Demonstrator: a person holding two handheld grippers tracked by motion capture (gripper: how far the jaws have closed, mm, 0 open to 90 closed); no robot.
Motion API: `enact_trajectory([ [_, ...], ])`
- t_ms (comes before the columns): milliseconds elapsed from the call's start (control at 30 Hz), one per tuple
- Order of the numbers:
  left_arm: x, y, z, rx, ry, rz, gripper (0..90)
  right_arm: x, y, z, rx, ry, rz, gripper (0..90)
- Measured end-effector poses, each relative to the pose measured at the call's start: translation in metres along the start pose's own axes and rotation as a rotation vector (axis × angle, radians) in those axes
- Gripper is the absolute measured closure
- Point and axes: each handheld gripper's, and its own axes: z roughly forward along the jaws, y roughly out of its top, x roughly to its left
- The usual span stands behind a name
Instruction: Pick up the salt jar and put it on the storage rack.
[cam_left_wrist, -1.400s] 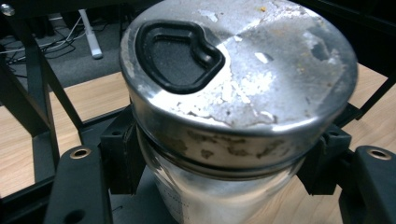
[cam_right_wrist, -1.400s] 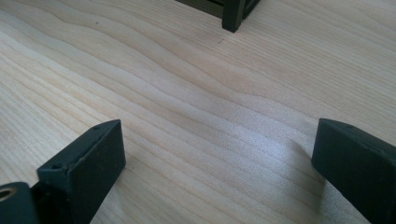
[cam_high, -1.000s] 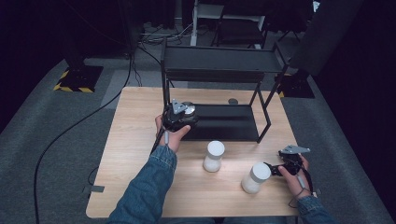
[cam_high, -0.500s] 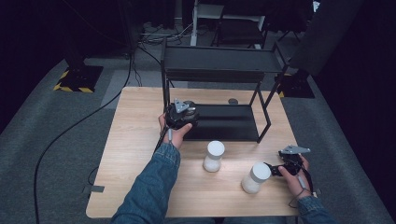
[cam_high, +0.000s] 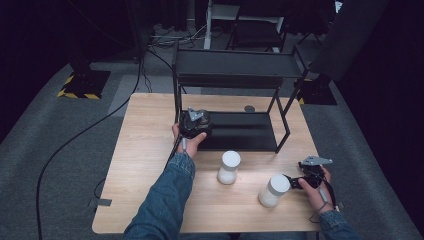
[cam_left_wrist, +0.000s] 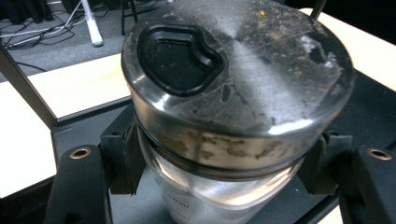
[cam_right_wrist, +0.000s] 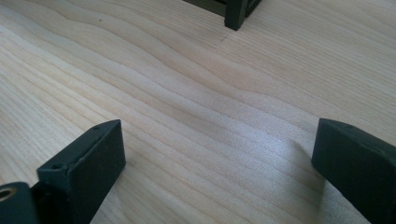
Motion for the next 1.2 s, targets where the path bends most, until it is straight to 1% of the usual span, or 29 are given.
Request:
enact_trajectory([
  [367,0.0,-0.001,0.009,0.035,0.013,0.014,29.8,0.0,0.0,0.0,0.0,0.001,-0.001,2.7],
  [500,-0.001,0.0,0.011,0.053,0.022,0.035,29.8,0.0,0.0,0.0,0.001,0.002,-0.002,2.7],
  [567,-0.001,0.0,0.012,0.059,0.023,0.039,29.8,0.0,0.0,0.0,0.001,0.002,-0.002,2.7],
  [1200,-0.001,0.0,0.018,0.091,0.026,0.033,29.8,0.0,0.0,0.0,0.001,0.002,-0.002,2.7],
])
